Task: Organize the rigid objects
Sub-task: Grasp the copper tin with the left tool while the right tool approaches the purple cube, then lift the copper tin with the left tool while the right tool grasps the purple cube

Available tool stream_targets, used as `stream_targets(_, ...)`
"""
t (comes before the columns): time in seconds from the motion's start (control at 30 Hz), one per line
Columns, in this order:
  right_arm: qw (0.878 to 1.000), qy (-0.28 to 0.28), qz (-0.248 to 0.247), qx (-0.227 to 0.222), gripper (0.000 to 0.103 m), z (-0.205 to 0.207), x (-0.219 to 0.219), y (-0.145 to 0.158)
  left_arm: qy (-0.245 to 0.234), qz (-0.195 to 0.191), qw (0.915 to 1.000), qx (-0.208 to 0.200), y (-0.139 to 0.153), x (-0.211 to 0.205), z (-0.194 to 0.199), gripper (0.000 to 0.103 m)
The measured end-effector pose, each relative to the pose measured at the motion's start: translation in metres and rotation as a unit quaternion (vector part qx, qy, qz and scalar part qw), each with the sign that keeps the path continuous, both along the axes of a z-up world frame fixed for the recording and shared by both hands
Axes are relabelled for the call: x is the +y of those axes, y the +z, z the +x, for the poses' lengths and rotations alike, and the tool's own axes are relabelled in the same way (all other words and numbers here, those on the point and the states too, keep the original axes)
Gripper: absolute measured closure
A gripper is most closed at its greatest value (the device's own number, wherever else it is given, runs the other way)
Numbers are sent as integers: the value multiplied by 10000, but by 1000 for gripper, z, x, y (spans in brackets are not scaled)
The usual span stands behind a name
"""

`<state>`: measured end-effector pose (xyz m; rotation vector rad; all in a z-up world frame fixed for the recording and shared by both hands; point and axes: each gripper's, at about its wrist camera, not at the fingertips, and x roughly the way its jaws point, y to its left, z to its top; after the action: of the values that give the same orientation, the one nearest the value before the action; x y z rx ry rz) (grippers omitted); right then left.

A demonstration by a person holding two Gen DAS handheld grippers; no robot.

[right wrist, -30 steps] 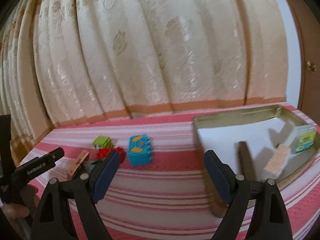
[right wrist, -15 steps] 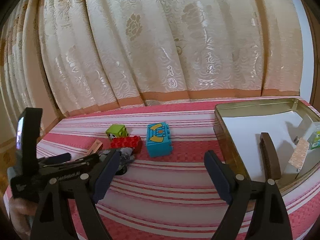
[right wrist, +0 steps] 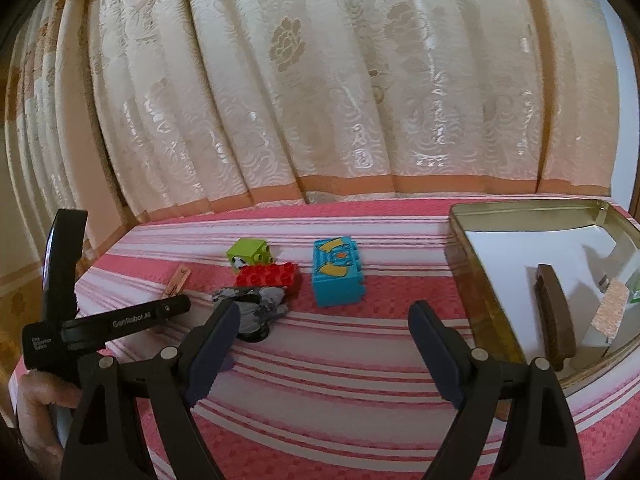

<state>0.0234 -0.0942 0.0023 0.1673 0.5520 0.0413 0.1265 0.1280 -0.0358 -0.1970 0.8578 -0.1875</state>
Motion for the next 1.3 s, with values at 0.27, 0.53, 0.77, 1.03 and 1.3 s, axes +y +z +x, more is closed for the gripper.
stream_targets(0.27,9962,743,42,462,15,13,32,-10,556,112,9973,-477,15,19,-10,60)
stream_targets(0.53,9814,1384,-51,1326,40,45,82,-33,1134,197,9911,-673,22,40,-12,60)
stream_targets(0.77,9781,1402,-387,1488,59,54,101,-38,1120,279,9910,-682,22,38,-14,60)
stream_targets(1.03,9786,1653,84,1219,60,37,75,-32,1045,432,9904,-796,23,32,-18,60)
stream_targets(1.3,9968,738,214,220,59,12,17,-3,789,498,9898,-1075,26,14,-27,60)
